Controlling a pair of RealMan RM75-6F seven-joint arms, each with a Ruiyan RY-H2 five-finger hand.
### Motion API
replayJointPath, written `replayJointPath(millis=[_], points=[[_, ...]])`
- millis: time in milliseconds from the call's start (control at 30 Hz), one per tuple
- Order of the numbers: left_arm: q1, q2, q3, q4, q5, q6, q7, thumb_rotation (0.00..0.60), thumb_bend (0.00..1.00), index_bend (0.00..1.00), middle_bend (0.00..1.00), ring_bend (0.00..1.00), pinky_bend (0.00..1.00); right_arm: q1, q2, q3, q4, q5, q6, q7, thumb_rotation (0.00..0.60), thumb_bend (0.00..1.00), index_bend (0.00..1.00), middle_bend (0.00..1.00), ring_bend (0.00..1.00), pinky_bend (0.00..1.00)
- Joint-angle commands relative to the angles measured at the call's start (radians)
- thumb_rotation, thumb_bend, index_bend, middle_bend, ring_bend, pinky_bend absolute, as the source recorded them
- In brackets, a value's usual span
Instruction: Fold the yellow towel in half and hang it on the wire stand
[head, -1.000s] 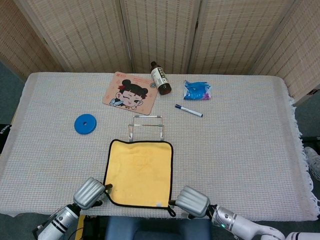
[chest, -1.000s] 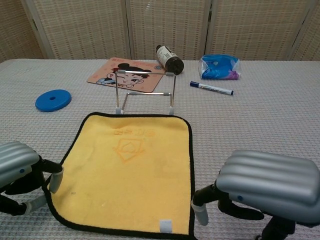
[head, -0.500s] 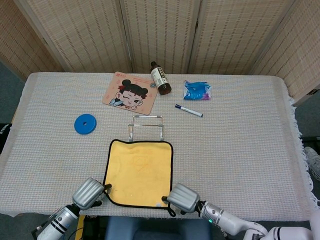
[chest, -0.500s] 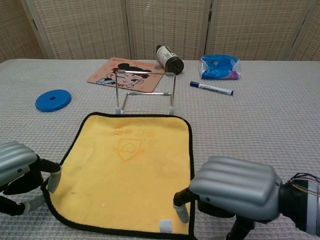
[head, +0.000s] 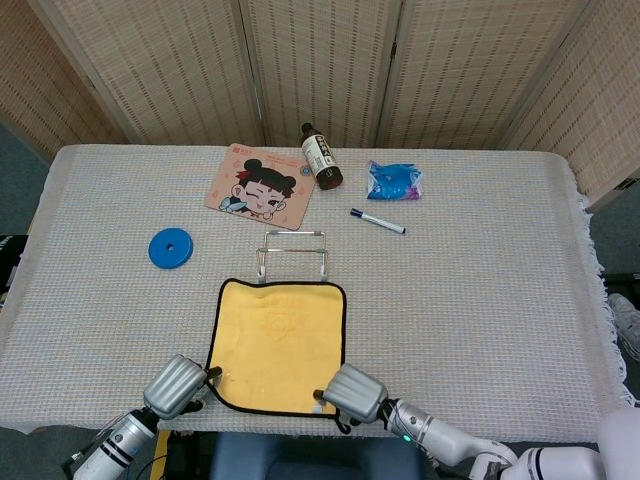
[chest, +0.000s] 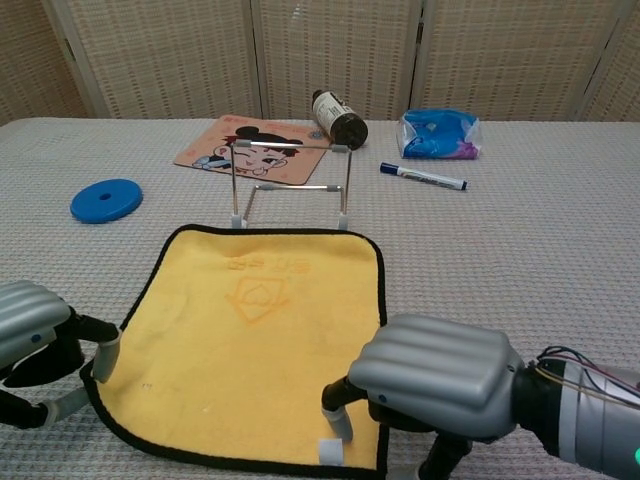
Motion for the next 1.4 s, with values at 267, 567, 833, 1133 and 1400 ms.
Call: replayJointPath(millis=[267,567,833,1133,1400], points=[[0.002,-0.002,0.001,0.002,0.0,0.001,-0.005,0.6,0.54,0.64,0.99,0.84,1.0,0.02,-0.027,-0.001,0.014,0.036,-0.007,-0.048,0.6,0.26,0.45,0.92,1.0,1.0],[0.005,0.0,0.001,0.007,-0.001,0.004,-0.009,0.6,0.54,0.64,0.99,0.84,1.0,0.035,-0.051,0.0,0.026,0.056,0.001,-0.064,0.6,0.32,0.48,0.93,1.0,1.0],[0.004,0.002,-0.002,0.011,0.004,0.013,-0.023,0.6,0.54,0.65,0.99,0.84,1.0,0.036,-0.068,-0.003,0.046,0.045,0.047,-0.037,0.6,0.43,0.57,0.94,1.0,1.0],[-0.003,0.025,-0.009,-0.015,0.02,0.044,-0.095,0.6,0.54,0.65,0.99,0.84,1.0,0.042,-0.057,0.001,0.04,0.04,0.081,-0.003,0.6,0.51,0.7,0.95,1.0,1.0],[-0.001,0.097,-0.002,-0.097,0.042,0.093,-0.172,0.6,0.54,0.66,0.99,0.84,1.0,0.055,0.006,0.01,-0.04,0.037,0.101,0.04,0.6,0.52,0.73,0.96,1.0,1.0]])
